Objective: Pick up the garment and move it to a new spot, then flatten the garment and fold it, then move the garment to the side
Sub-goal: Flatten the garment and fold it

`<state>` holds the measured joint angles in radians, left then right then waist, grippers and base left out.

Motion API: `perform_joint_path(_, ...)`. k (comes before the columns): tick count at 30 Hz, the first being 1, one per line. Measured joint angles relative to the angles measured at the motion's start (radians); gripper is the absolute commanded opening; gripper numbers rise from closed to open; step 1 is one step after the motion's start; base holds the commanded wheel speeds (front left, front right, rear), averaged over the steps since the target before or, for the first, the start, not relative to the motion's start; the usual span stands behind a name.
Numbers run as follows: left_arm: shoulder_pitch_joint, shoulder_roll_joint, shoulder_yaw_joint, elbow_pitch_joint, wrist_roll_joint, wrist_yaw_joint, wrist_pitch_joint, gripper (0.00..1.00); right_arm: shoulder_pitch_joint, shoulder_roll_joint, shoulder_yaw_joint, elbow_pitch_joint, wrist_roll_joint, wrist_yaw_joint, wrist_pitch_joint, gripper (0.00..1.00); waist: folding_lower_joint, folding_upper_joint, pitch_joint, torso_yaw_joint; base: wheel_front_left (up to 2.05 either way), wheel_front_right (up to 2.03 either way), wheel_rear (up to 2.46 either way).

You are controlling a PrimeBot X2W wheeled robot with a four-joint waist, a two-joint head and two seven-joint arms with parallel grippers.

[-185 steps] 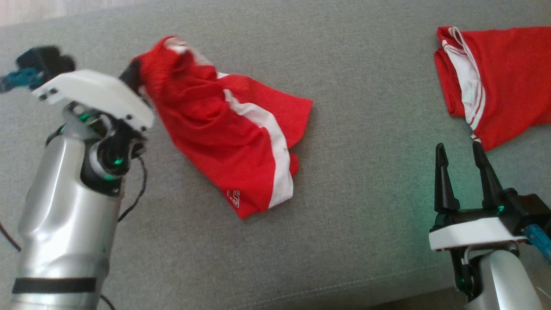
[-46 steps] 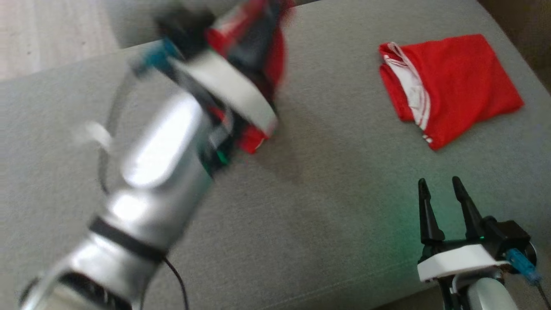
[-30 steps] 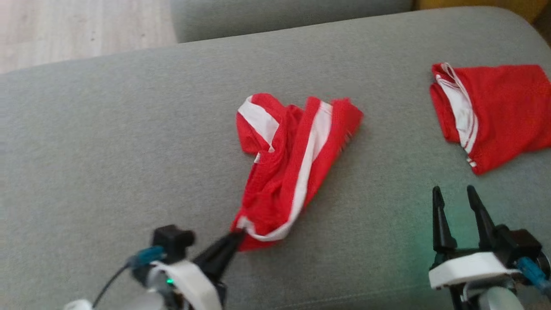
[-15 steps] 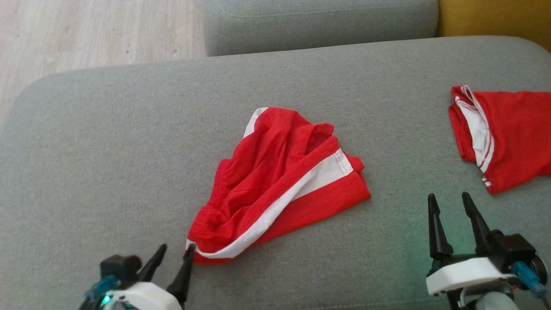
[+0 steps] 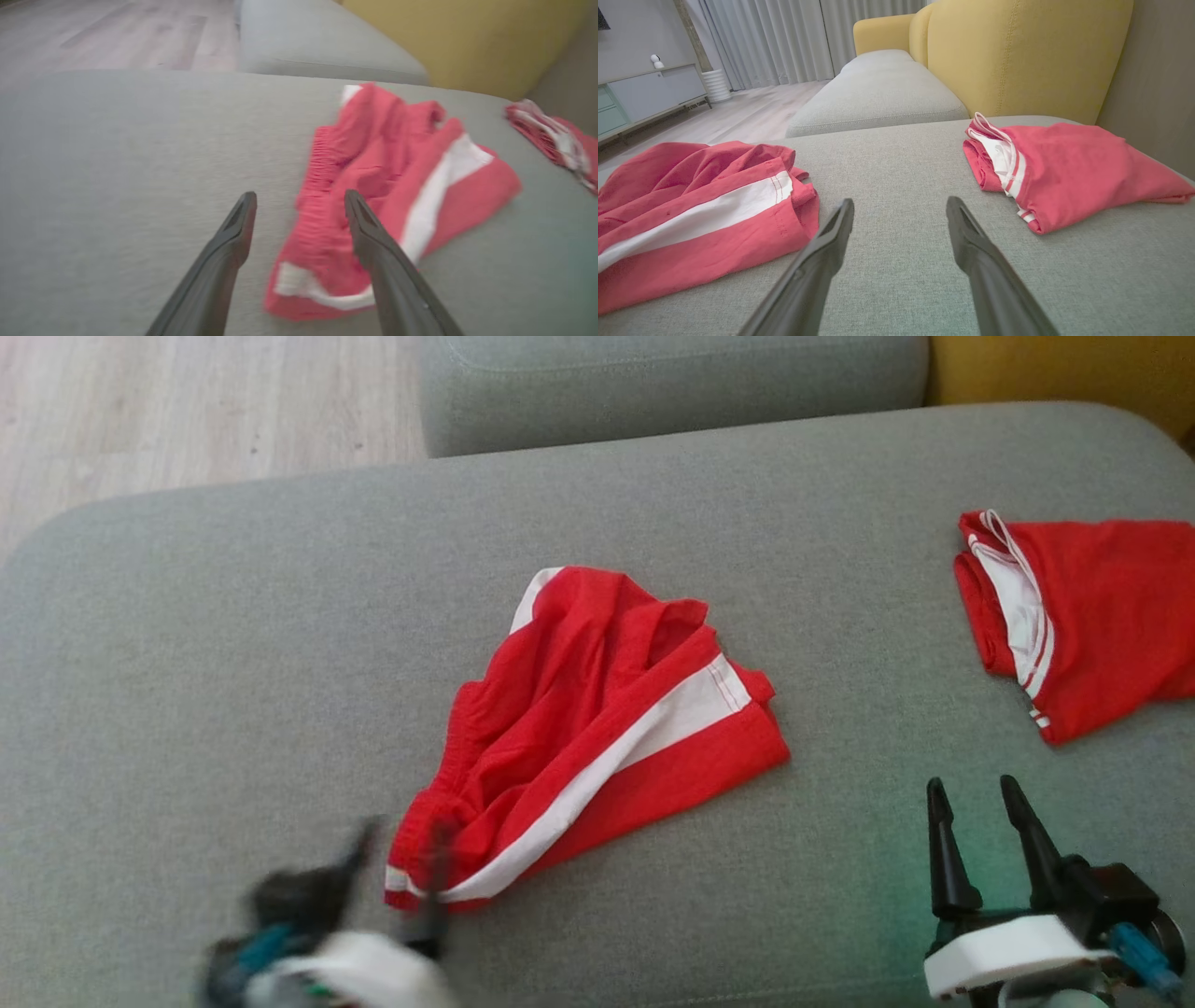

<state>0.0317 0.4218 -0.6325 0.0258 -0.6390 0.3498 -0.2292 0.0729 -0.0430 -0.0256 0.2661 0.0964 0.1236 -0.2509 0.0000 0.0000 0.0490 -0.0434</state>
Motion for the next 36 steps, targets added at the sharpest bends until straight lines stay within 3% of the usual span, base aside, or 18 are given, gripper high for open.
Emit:
perform_joint_path(4, -0.122, -0.075, -0.154, -0.011, 0.084, -0.057, 0.08, 1.0, -0.006, 0.0, 0.019, -0.001, 0.001, 0.0, 0.0, 1.0, 0.0, 0.0, 0.02, -0.012, 0.0, 0.0, 0.0)
perform_joint_path(9, -0.295, -0.187, -0.233, 0.136, 0.138, -0.094, 0.137, 1.0, -0.054, 0.0, 0.04, -0.004, 0.016, 0.0, 0.0, 1.0, 0.0, 0.0, 0.05, -0.048, 0.0, 0.0, 0.0)
perform_joint_path(14, -0.373, -0.211, -0.248, 0.307, 0.165, -0.104, 0.158, 1.0, -0.063, 0.0, 0.039, -0.001, 0.026, 0.0, 0.0, 1.0, 0.0, 0.0, 0.074, -0.092, 0.0, 0.0, 0.0)
perform_joint_path(24, -0.413, -0.234, -0.262, 0.448, 0.173, -0.113, 0.157, 0.98, -0.064, 0.0, 0.029, -0.001, 0.037, 0.0, 0.0, 1.0, 0.0, 0.0, 0.092, -0.117, 0.0, 0.0, 0.0)
perform_joint_path(25, -0.423, -0.235, -0.262, 0.457, 0.173, -0.113, 0.157, 0.84, -0.064, 0.0, 0.03, -0.001, 0.037, 0.0, 0.0, 1.0, 0.0, 0.0, 0.094, -0.117, 0.0, 0.0, 0.0)
perform_joint_path(26, -0.432, -0.238, -0.262, 0.466, 0.173, -0.114, 0.157, 0.52, -0.064, 0.0, 0.03, -0.001, 0.037, 0.0, 0.0, 1.0, 0.0, 0.0, 0.095, -0.116, 0.0, 0.0, 0.0)
perform_joint_path(27, -0.441, -0.24, -0.263, 0.472, 0.173, -0.116, 0.157, 0.52, -0.064, 0.0, 0.03, -0.001, 0.037, 0.0, 0.0, 1.0, 0.0, 0.0, 0.096, -0.116, 0.0, 0.0, 0.0)
perform_joint_path(28, -0.45, -0.243, -0.265, 0.481, 0.175, -0.123, 0.157, 0.41, -0.065, 0.0, 0.03, -0.001, 0.037, 0.0, 0.0, 1.0, 0.0, 0.0, 0.098, -0.115, 0.0, 0.0, 0.0)
perform_joint_path(30, -0.461, -0.25, -0.268, 0.494, 0.179, -0.133, 0.155, 0.0, -0.065, 0.0, 0.03, -0.001, 0.037, 0.0, 0.0, 1.0, 0.0, 0.0, 0.098, -0.113, 0.0, 0.0, 0.0)
perform_joint_path(36, -0.467, -0.265, -0.296, 0.495, 0.184, -0.153, 0.131, 0.0, -0.065, 0.0, 0.029, -0.001, 0.037, 0.0, 0.0, 1.0, 0.0, 0.0, 0.094, -0.11, 0.0, 0.0, 0.0)
